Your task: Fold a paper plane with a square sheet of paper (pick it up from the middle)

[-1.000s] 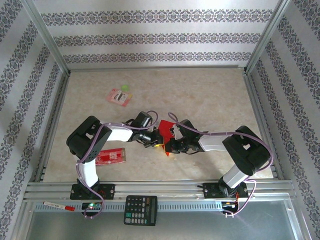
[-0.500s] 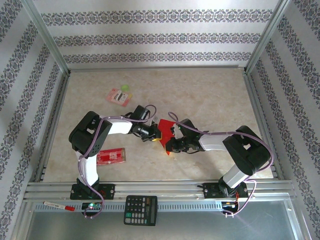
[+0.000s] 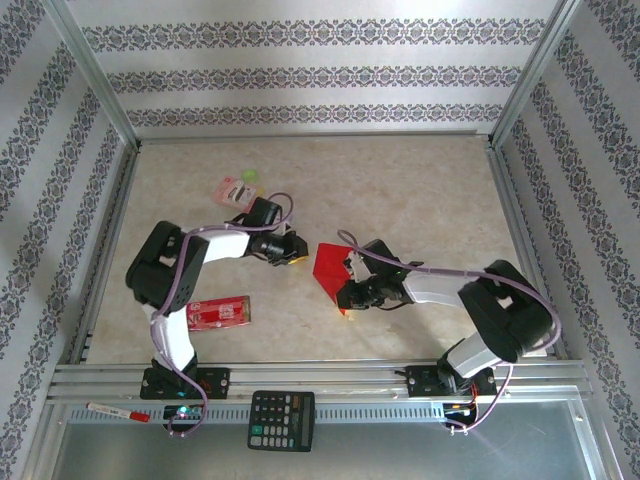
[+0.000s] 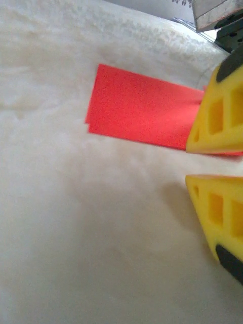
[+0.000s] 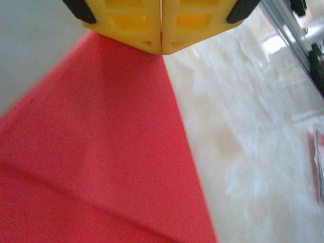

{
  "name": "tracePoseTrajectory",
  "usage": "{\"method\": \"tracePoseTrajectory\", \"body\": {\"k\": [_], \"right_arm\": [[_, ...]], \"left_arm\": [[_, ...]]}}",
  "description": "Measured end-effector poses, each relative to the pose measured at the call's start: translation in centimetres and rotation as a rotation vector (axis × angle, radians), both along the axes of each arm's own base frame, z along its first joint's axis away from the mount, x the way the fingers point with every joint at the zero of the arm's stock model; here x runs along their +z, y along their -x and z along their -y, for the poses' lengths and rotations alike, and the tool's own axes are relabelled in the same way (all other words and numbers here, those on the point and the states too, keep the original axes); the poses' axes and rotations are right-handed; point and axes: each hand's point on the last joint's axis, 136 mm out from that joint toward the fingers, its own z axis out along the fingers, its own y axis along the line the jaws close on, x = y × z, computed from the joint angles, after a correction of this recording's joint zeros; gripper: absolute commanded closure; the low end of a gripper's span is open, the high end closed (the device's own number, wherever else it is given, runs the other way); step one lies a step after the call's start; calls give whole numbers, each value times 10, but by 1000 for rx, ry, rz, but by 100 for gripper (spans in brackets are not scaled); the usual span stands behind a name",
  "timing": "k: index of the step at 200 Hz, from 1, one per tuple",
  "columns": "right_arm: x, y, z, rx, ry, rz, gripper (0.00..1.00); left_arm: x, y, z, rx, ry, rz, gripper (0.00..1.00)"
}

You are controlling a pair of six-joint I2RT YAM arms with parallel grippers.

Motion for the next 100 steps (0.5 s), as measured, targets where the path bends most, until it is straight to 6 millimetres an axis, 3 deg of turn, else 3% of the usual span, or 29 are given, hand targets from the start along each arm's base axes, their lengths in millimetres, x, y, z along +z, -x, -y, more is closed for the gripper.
{"method": "tracePoseTrajectory", "body": {"k": [20,46,67,100], "right_arm": [[23,2,3,27,27,108,78],[45,-21,9,-43,96,218,73],[41,-30,15,-123,141,211,68],[28,-40,23,-207,178,180,67]], "left_arm": [[19,18,-9,14,13,42,72],[29,31,-15,20,28,67,71],[28,32,-11,8,29,61,68],[22,40,12,-59,44,33,60]]}}
